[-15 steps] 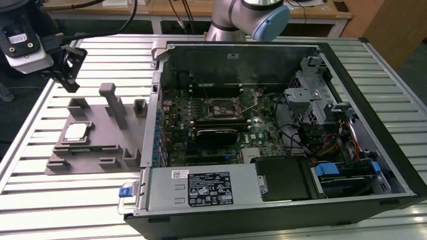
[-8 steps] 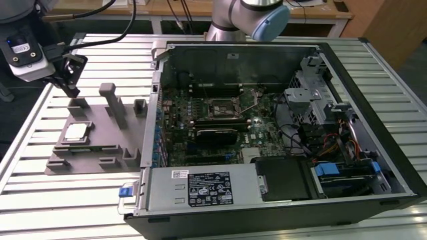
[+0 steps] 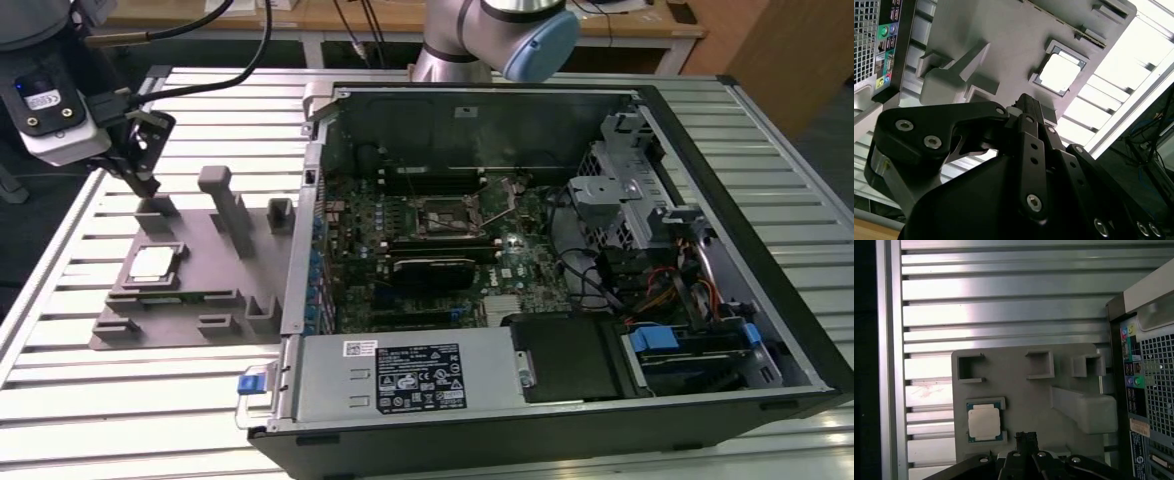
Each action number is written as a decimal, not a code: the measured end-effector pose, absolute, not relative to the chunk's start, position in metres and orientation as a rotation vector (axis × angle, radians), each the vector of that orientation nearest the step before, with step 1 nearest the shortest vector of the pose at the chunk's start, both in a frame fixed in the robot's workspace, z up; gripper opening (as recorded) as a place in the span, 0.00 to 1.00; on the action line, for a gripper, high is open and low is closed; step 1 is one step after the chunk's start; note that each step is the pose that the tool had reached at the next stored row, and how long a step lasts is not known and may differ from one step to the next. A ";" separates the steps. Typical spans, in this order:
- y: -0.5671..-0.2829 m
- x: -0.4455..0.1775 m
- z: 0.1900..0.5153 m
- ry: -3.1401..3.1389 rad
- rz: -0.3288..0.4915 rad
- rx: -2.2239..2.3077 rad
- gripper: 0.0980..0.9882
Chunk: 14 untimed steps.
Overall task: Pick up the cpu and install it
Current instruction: 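Pick up the cpu and move it towards the insertion slot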
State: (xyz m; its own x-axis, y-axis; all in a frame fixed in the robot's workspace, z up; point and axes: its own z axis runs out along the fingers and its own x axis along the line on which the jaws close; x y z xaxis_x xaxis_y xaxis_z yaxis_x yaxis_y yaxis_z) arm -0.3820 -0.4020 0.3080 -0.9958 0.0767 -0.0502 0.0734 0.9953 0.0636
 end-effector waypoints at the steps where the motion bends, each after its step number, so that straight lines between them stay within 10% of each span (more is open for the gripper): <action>1: -0.402 -0.382 0.308 3.085 0.095 0.116 0.01; 14: -0.402 -0.383 0.303 3.085 0.095 0.116 0.01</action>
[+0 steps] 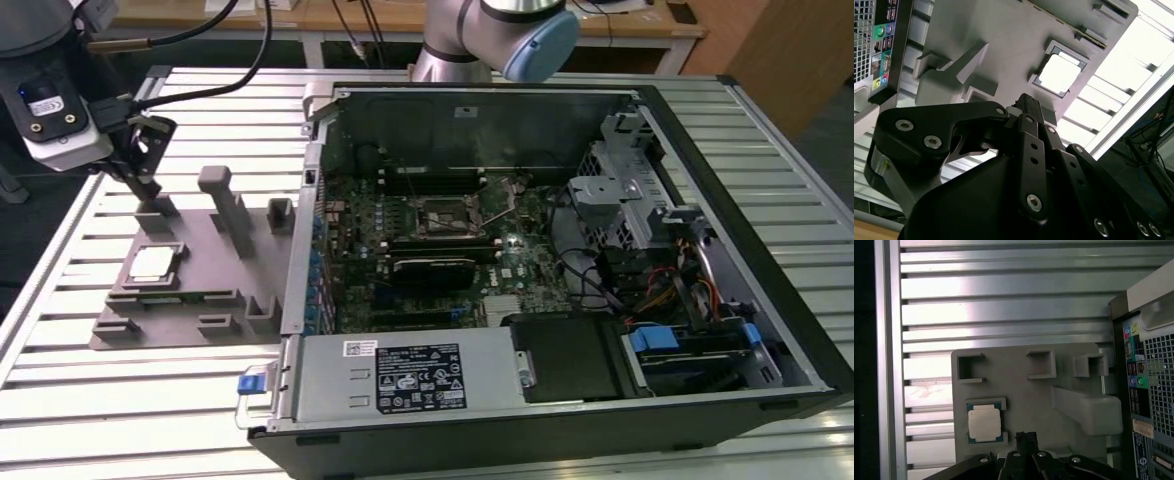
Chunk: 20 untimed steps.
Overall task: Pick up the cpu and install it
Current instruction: 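Pick up the cpu and move it towards the insertion slot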
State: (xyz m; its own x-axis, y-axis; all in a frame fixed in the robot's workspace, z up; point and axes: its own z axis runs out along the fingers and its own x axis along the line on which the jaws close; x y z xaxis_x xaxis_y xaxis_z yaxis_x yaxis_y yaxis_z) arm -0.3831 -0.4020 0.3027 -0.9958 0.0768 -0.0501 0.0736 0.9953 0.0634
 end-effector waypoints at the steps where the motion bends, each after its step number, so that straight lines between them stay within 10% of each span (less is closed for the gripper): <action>1: -0.402 -0.383 0.302 3.085 0.095 0.116 0.01; 20: -0.402 -0.390 0.294 3.085 0.095 0.116 0.01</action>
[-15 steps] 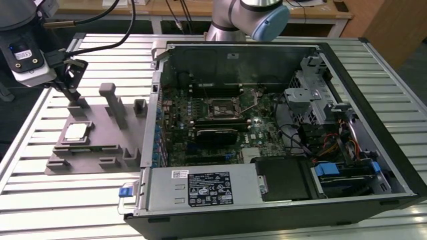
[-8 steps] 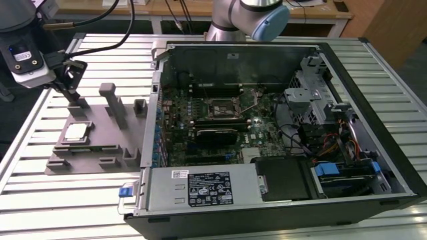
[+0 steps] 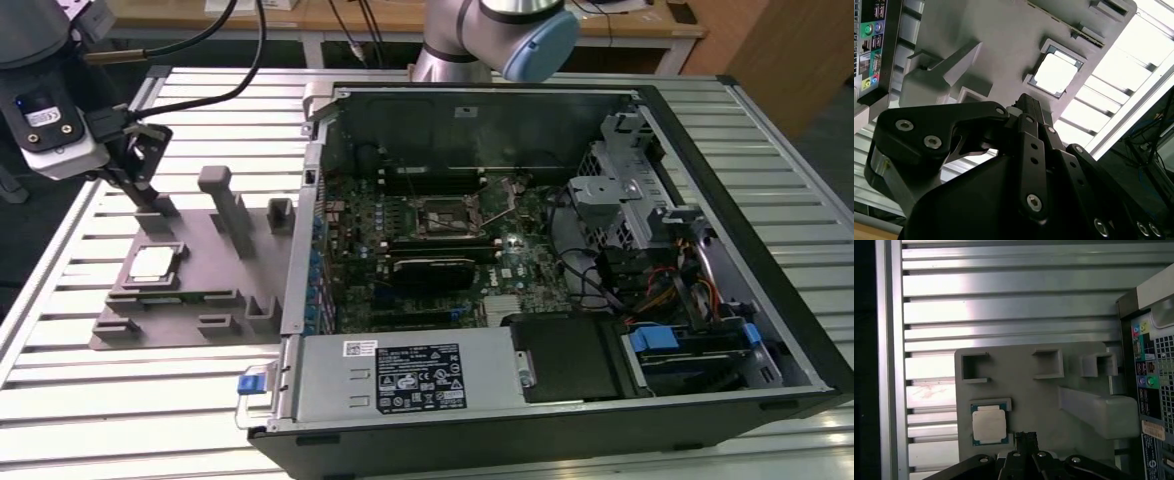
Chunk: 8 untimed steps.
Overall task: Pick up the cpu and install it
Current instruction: 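Pick up the cpu and move it towards the insertion slot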
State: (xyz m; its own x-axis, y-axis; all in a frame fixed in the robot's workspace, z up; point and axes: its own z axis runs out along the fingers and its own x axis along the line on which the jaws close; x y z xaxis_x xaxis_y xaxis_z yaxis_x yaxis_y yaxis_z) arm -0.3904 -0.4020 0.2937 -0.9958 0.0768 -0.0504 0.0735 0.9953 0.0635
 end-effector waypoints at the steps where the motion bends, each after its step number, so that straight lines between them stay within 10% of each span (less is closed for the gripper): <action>1: -0.402 -0.391 0.293 3.085 0.095 0.116 0.01; 8: -0.402 -0.394 0.289 3.085 0.095 0.116 0.01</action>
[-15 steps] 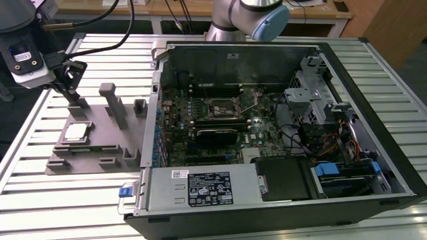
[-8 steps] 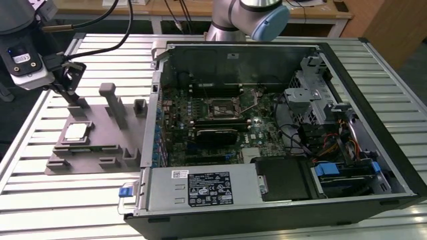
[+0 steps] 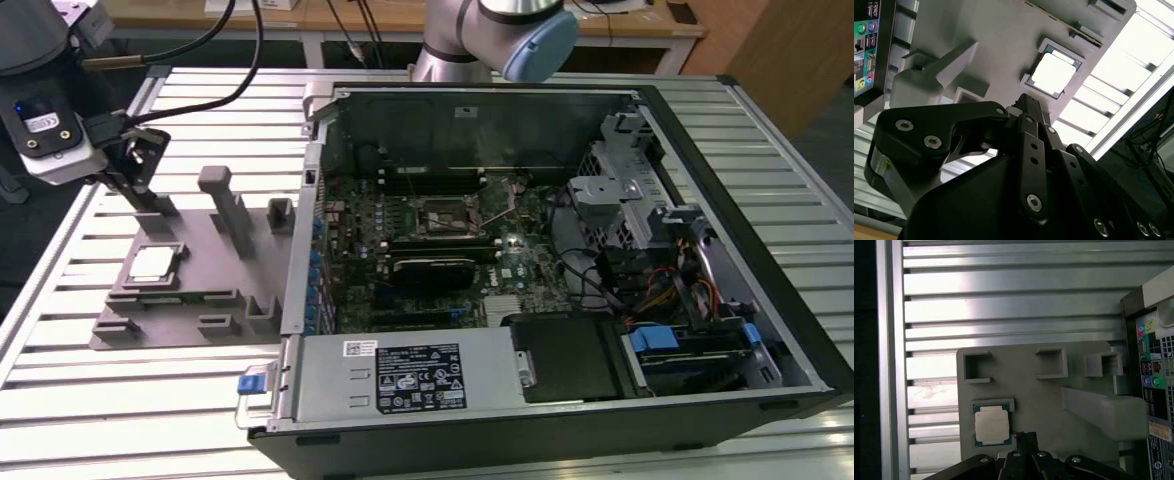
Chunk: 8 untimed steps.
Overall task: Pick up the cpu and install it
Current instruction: 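Pick up the cpu and move it towards the insertion slot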
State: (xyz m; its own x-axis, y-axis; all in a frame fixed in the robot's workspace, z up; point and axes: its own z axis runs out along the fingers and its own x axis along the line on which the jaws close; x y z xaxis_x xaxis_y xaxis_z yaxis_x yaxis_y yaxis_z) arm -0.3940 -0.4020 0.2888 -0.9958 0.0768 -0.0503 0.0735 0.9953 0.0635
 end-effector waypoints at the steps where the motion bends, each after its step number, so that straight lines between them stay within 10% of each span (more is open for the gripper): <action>1: -0.402 -0.394 0.288 3.085 0.095 0.116 0.01; 8: -0.402 -0.396 0.283 3.085 0.095 0.116 0.01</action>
